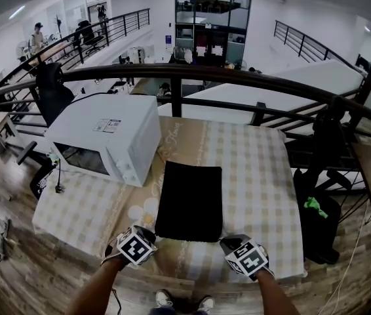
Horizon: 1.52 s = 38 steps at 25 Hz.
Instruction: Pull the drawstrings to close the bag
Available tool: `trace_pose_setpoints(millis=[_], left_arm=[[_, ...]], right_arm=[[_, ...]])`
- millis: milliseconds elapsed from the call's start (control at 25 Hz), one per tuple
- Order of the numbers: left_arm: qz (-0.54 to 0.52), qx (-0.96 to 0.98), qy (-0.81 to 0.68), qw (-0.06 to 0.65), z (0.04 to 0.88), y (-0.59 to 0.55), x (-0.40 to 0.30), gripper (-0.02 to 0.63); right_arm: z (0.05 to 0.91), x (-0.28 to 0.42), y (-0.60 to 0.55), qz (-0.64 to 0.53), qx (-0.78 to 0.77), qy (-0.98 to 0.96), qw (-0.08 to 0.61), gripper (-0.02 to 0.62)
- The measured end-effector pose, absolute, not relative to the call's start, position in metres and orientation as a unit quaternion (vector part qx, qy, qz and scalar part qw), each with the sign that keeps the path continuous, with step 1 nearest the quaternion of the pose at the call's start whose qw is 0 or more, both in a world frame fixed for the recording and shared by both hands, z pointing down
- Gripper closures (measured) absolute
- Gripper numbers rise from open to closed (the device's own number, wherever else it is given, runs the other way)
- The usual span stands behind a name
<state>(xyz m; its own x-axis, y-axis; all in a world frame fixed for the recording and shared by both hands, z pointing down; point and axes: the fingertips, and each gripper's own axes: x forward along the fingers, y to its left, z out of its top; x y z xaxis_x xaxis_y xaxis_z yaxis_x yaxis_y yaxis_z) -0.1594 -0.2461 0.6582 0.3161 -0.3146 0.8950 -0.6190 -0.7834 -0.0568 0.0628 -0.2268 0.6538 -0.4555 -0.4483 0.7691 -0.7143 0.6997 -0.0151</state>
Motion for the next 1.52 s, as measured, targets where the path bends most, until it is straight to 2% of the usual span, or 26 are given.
trace_pose_setpoints(millis=[760, 1520], left_arm=[[0.440, 0.814, -0.369, 0.086, 0.576, -0.267, -0.160, 0.581], [0.336, 0.823, -0.454, 0.061, 0.490, -0.291, -0.159, 0.581]], right_arm=[[0.581, 0.067, -0.246, 0.117, 0.406, -0.837, 0.348, 0.574], [0.501, 0.069, -0.269, 0.069, 0.462, -0.837, 0.285, 0.574]])
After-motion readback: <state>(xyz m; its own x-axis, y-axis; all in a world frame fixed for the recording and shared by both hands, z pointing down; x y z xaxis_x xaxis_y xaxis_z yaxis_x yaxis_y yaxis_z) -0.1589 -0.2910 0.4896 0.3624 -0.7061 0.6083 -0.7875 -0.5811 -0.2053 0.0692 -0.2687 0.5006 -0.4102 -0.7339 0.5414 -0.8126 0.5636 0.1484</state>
